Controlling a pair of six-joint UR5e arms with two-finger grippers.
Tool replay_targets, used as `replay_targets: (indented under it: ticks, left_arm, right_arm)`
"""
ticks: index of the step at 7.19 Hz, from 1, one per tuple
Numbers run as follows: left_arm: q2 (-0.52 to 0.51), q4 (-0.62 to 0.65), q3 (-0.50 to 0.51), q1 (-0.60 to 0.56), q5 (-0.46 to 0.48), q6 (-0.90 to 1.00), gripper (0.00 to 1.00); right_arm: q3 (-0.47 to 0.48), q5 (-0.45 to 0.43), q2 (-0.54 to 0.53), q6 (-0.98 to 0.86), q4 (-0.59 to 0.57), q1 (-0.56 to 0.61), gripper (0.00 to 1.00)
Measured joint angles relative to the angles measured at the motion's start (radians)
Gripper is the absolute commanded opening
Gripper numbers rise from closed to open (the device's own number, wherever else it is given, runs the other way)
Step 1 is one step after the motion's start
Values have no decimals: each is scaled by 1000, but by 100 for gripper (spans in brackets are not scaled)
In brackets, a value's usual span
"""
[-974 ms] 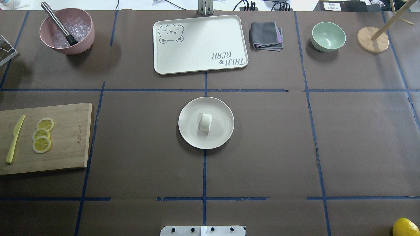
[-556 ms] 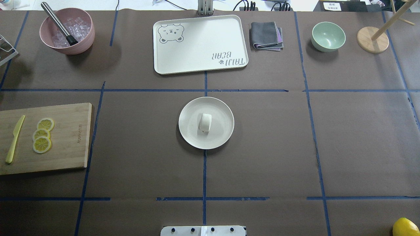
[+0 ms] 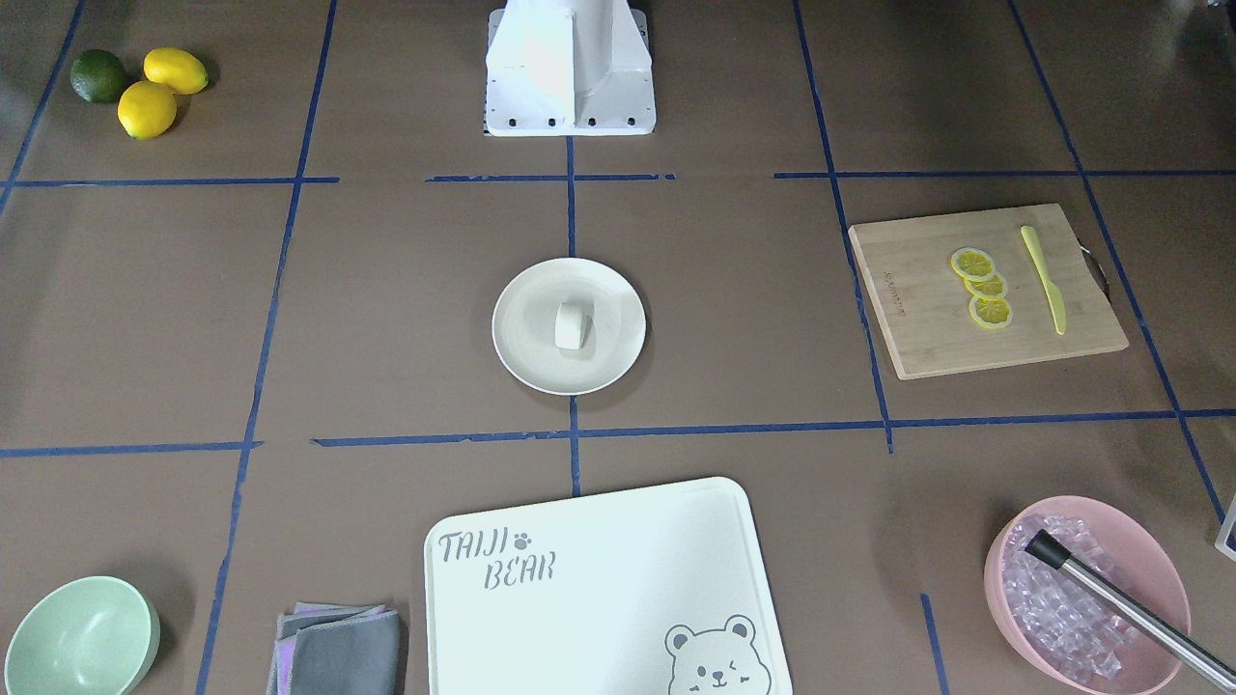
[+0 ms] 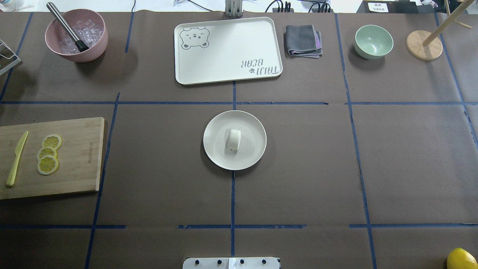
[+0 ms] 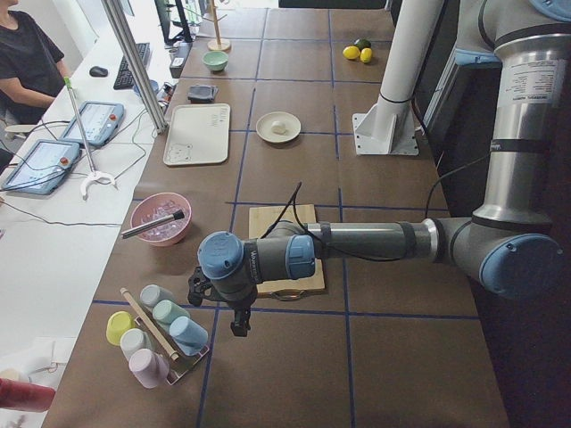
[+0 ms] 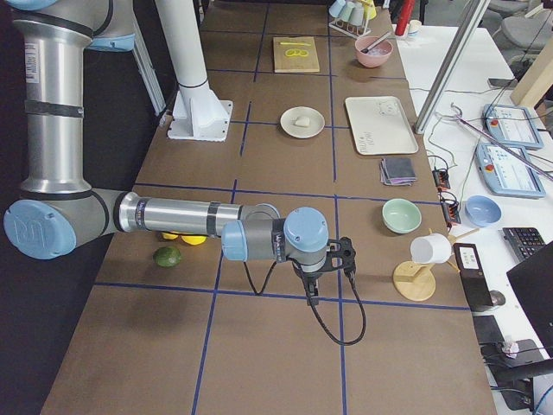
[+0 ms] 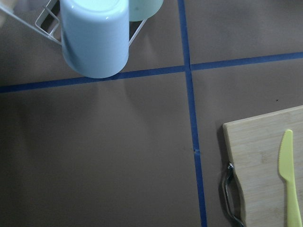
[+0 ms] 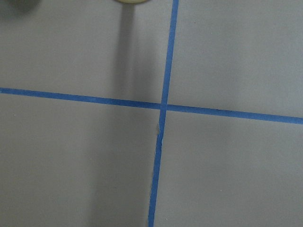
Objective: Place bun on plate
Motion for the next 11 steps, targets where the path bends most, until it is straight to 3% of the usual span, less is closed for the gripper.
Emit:
replay_targets:
  ticks: [11]
  left_arm:
    - [0, -26, 1, 0, 4, -2, 100]
  right_arm:
    - [-1, 0, 1, -1, -1, -1, 100]
